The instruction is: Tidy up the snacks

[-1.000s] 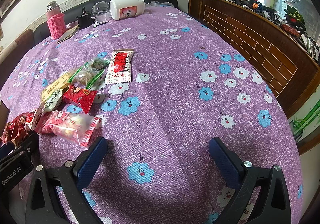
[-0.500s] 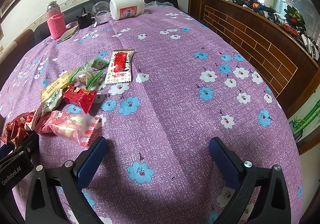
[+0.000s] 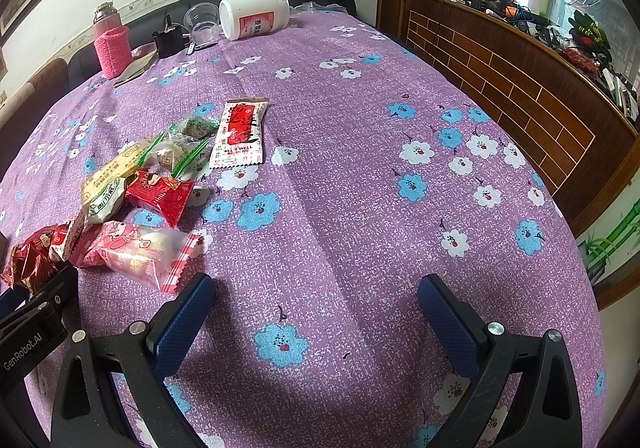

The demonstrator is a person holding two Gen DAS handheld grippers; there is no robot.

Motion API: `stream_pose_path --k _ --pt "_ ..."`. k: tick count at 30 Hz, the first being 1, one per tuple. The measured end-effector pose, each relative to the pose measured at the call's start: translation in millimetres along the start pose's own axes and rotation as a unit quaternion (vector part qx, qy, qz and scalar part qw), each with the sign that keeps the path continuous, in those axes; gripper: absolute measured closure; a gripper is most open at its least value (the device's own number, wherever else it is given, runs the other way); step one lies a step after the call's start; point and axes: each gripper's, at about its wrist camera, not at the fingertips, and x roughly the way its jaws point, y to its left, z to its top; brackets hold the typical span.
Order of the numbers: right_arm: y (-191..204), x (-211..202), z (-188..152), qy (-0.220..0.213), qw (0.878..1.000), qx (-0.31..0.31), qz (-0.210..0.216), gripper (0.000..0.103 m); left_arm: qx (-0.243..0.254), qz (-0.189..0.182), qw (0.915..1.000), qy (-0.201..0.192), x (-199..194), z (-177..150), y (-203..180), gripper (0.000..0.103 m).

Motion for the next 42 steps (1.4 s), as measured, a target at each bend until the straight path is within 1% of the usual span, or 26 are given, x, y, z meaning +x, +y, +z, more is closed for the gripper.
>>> stream_pose_path --k 8,11,13,16,18,19,20,22,24,25,26,27,29,31,32,33,34,36,37,38,39,40,41,42 --pt "-1 0 0 0.000 1.000 0.000 0.000 0.001 -0.002 0.001 1.0000 0.000 0 0 0 0.000" --pt "-2 0 0 0.001 1.000 0.000 0.000 0.001 0.000 0.000 0.9999 0.012 -1 -1 -2 0.000" --pt "-2 1 2 0.008 1.000 -0.003 0.004 0.001 0.009 -0.007 0.9996 0.026 -1 -1 -1 0.000" --pt "-5 3 8 0.034 0.999 -0.014 0.015 0.001 0.032 -0.022 0.9985 0.039 -4 -2 0 0.000" --pt "-7 3 9 0.036 0.999 -0.026 0.021 0.001 0.043 -0.036 0.9973 0.047 -8 -7 2 0.000" --pt "-9 2 8 0.036 0.999 -0.031 0.026 0.001 0.040 -0.047 0.9969 0.048 -14 -10 5 0.002" --pt "-10 1 6 0.036 0.998 -0.036 0.029 0.001 0.032 -0.066 0.9963 0.045 -21 -14 11 0.010" --pt "-9 1 4 0.036 0.998 -0.044 0.032 0.001 0.015 -0.099 0.9947 0.025 -43 -23 26 0.015" --pt "-10 -2 2 0.035 0.998 -0.046 0.029 0.001 0.002 -0.107 0.9942 -0.010 -71 -30 46 0.015" --pt "-10 -6 0 0.029 0.998 -0.049 0.019 0.004 -0.003 -0.109 0.9933 -0.038 -91 -35 60 0.014" --pt "-10 -14 -1 0.018 0.998 -0.051 0.012 0.008 -0.005 -0.103 0.9925 -0.065 -109 -40 72 0.014" --pt "-11 -27 -3 0.002 0.999 -0.052 0.014 0.008 -0.008 -0.088 0.9909 -0.102 -133 -46 88 0.014" --pt "-11 -60 -5 -0.043 0.997 -0.050 0.034 0.008 -0.015 -0.061 0.9855 -0.157 -165 -55 113 0.014" --pt "-8 -101 -9 -0.108 0.991 -0.050 0.066 0.008 -0.029 -0.030 0.9810 -0.190 -187 -60 137 0.014" --pt "-7 -115 -12 -0.129 0.986 -0.046 0.094 0.008 -0.037 -0.020 0.9799 -0.195 -193 -61 149 0.014" --pt "-5 -123 -14 -0.139 0.980 -0.042 0.133 0.008 -0.044 -0.016 0.9793 -0.197 -196 -61 158 0.014" --pt "1 -126 -13 -0.130 0.976 -0.044 0.167 0.008 -0.052 -0.015 0.9793 -0.195 -199 -63 167 0.014" --pt "25 -123 -12 -0.088 0.971 -0.081 0.207 0.009 -0.061 -0.020 0.9811 -0.183 -195 -64 177 0.014" --pt "40 -119 -13 -0.075 0.966 -0.104 0.226 0.010 -0.066 -0.029 0.9822 -0.174 -191 -64 182 0.016" --pt "52 -114 -13 -0.067 0.963 -0.119 0.234 0.015 -0.071 -0.045 0.9831 -0.163 -186 -65 185 0.030" --pt "62 -109 -14 -0.058 0.960 -0.132 0.239 0.023 -0.077 -0.063 0.9836 -0.150 -181 -66 190 0.040" --pt "75 -100 -13 -0.043 0.956 -0.146 0.251 0.027 -0.083 -0.082 0.9843 -0.133 -174 -66 193 0.058" --pt "82 -94 -13 -0.033 0.954 -0.152 0.258 0.031 -0.087 -0.097 0.9843 -0.119 -168 -67 195 0.066" --pt "93 -85 -12 -0.021 0.951 -0.160 0.262 0.035 -0.092 -0.110 0.9840 -0.107 -162 -67 197 0.066"
